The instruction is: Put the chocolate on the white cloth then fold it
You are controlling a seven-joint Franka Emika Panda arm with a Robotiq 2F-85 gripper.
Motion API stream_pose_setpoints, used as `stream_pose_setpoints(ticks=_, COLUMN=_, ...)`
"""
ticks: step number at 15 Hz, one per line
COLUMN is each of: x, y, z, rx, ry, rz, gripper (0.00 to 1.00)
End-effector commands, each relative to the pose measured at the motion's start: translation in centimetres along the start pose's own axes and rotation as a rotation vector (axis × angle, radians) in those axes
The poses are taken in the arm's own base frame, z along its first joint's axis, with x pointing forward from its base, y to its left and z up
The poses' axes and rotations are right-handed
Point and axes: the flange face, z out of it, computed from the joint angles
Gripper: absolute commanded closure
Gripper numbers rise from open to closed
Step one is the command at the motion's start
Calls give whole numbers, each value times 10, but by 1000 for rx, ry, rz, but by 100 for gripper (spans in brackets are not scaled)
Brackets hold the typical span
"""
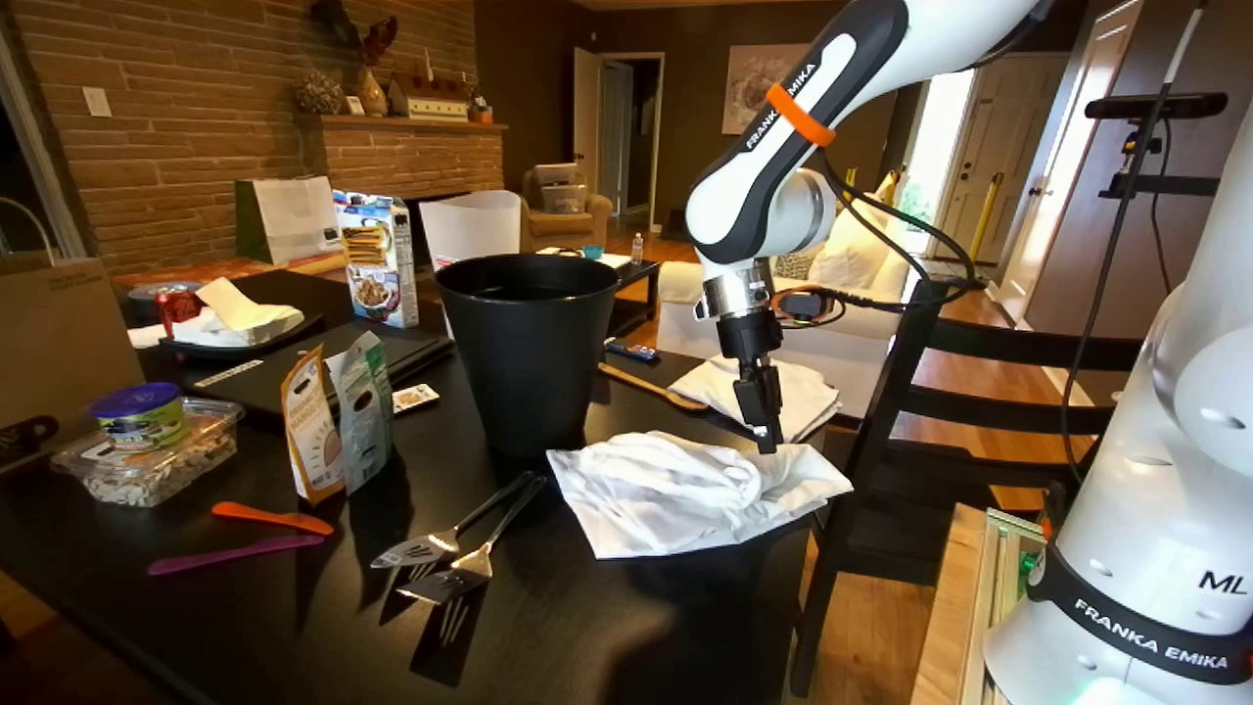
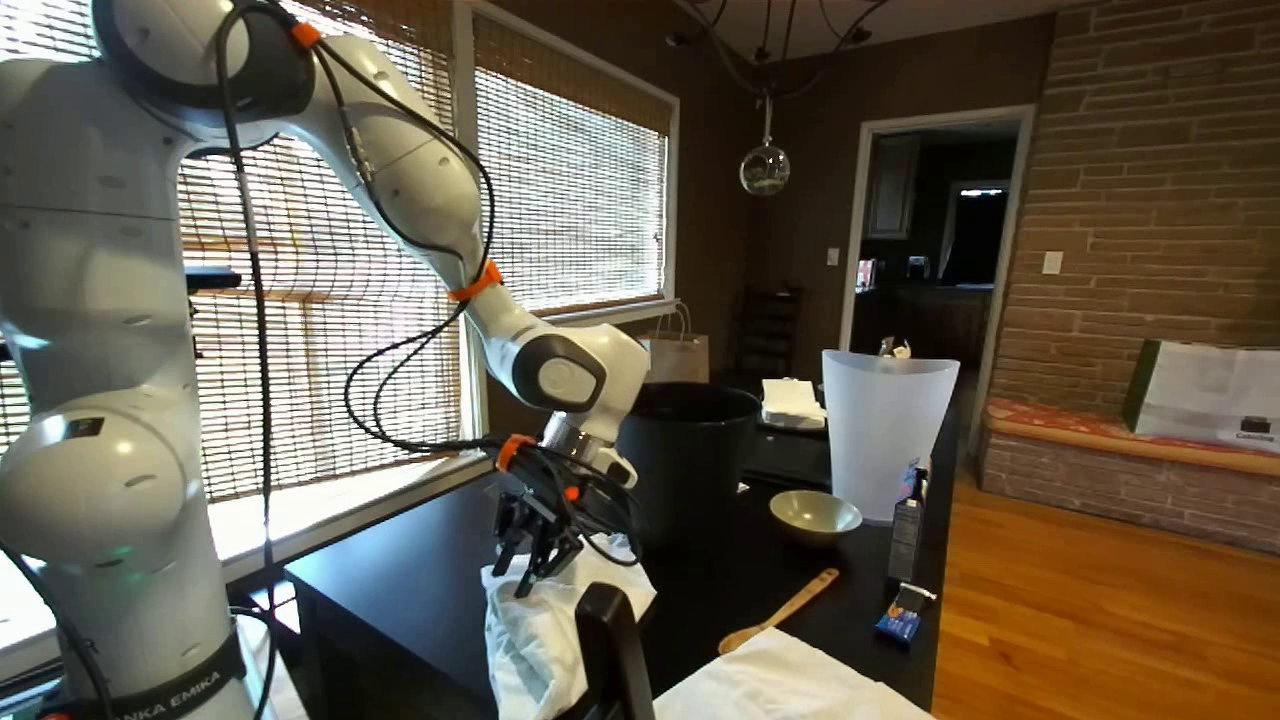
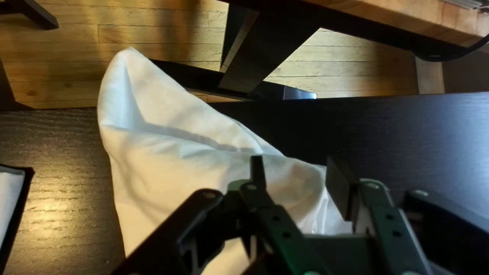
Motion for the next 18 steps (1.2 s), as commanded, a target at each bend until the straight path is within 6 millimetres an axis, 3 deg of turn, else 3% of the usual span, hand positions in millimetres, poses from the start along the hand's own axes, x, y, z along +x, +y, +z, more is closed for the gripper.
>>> stream_pose_setpoints(ticks=1, x=-5, y=-2, z=-15, rx=0, ry=28, rz=10, gripper=22)
stream_pose_setpoints(ticks=4, x=-4, y=1, z=-37, rx=16, ry=95, rz=25, gripper=2)
stream_pose_setpoints(ticks=5, x=-2, y=2, z=-49, rx=18, ry=129, rz=32, gripper=0)
stream_pose_setpoints(ticks=13, x=-4, y=3, z=-128, rx=23, ry=305, rz=41, gripper=0)
stream_pose_setpoints(ticks=18, x=-8, y=6, z=-160, rx=44, ry=364, rz=46, gripper=0)
